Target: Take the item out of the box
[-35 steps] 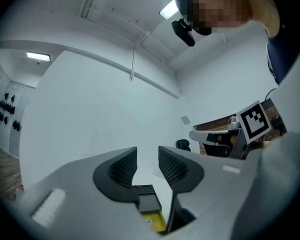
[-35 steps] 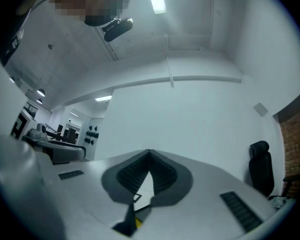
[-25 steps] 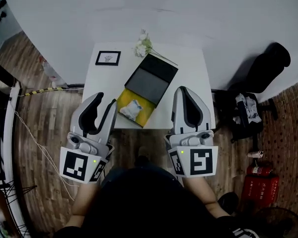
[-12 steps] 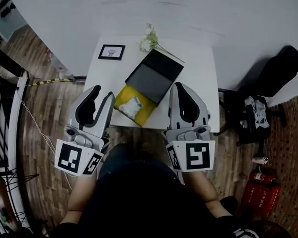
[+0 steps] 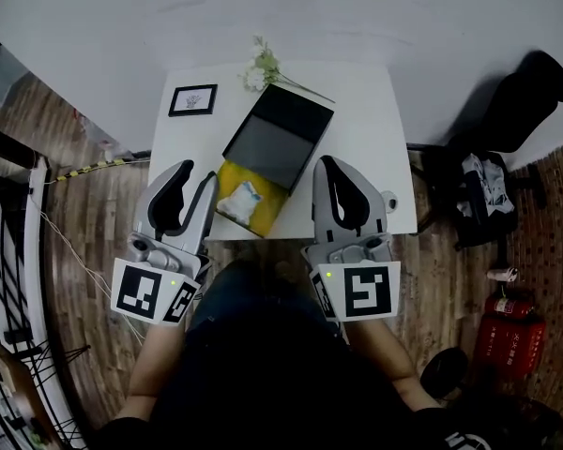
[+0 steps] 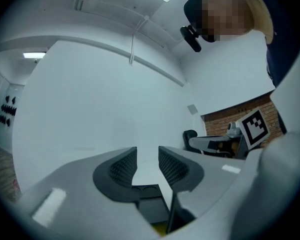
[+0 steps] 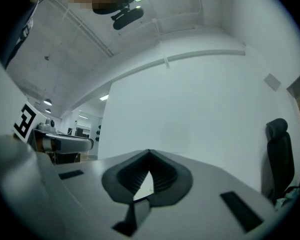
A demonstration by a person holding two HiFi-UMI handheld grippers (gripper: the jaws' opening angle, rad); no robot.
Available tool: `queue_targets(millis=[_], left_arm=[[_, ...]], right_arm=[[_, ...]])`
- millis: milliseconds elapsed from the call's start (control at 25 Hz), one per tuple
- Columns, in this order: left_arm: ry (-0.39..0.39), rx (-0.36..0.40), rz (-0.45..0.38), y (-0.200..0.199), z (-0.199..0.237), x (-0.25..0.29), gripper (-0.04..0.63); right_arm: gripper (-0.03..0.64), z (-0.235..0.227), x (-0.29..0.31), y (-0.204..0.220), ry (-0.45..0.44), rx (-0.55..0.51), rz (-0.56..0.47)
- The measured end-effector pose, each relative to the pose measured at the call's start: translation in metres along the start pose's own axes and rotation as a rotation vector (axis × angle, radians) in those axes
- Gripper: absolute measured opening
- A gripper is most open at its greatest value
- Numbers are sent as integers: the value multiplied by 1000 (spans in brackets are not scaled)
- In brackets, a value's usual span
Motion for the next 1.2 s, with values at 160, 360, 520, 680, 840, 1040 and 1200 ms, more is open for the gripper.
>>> queue_targets(millis=[160, 360, 520, 680, 840, 1040, 1200], left_arm=[[34, -12, 25, 12, 9, 14, 144], [76, -18, 55, 28, 31, 26, 144], [116, -22, 93, 47, 49, 39, 144], [168, -19, 178, 70, 57, 51, 147], [214, 5, 223, 91, 61, 63, 150], [261, 10, 302, 118, 64, 73, 153], [298, 62, 327, 139, 63, 83, 155]], right_arm=[[11, 3, 11, 8, 20, -3, 31], [11, 14, 31, 16, 58, -15, 73], [11, 22, 45, 27, 94, -20, 118], [11, 27, 55, 40, 123, -22, 159], [11, 29, 63, 56, 148, -33, 207], [11, 32, 66, 76, 181, -18, 251], [11, 32, 68, 85, 209, 7, 299]])
Point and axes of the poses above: the fingertips, and each gripper's own axes: x forward along the fingers, z to its left, y out of its underside, the point moved 7 cm from there along -x, backward along the fingers, and after that the axes turned 15 degrees about z, right-handed, at the moved point
